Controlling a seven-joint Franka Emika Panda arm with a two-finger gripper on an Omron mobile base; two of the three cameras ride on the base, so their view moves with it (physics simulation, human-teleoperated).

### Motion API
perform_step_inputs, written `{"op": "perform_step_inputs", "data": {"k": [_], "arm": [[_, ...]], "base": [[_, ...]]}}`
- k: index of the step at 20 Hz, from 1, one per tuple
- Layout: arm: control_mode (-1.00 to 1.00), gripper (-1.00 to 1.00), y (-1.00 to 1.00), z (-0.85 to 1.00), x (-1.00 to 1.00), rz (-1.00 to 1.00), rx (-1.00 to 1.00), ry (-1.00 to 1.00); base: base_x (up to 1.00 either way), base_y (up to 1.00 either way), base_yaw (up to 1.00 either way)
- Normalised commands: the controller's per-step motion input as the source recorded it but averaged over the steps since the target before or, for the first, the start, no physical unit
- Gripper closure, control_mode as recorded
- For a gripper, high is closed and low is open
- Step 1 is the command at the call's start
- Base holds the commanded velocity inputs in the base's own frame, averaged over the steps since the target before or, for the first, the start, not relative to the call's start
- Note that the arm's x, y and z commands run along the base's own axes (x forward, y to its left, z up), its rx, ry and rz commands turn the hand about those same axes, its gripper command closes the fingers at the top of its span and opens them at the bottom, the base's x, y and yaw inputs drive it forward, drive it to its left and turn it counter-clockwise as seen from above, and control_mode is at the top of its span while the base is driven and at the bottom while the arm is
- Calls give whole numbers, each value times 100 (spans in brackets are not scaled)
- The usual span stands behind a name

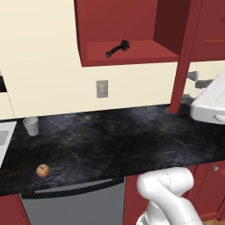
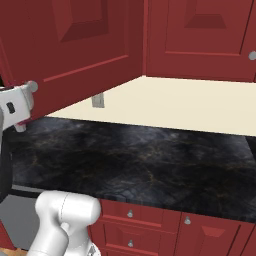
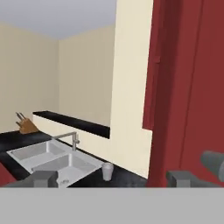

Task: Open the cabinet. Pick the dish brush and place it next to the sink. Then close the cabinet.

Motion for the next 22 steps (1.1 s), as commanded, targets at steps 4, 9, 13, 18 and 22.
{"op": "perform_step_inputs", "data": {"k": [4, 9, 13, 18, 22], "arm": [[-100, -100, 1, 0, -100, -19, 0, -22], [-100, -100, 36, 0, -76, -18, -16, -14], [-100, -100, 88, 0, 8, -10, -29, 0], [-100, -100, 85, 0, 46, -4, -31, -1], [-100, -100, 7, -2, 70, -18, -24, -12]], "base": [[0, 0, 0], [0, 0, 0], [0, 0, 0], [0, 0, 0], [0, 0, 0]]}}
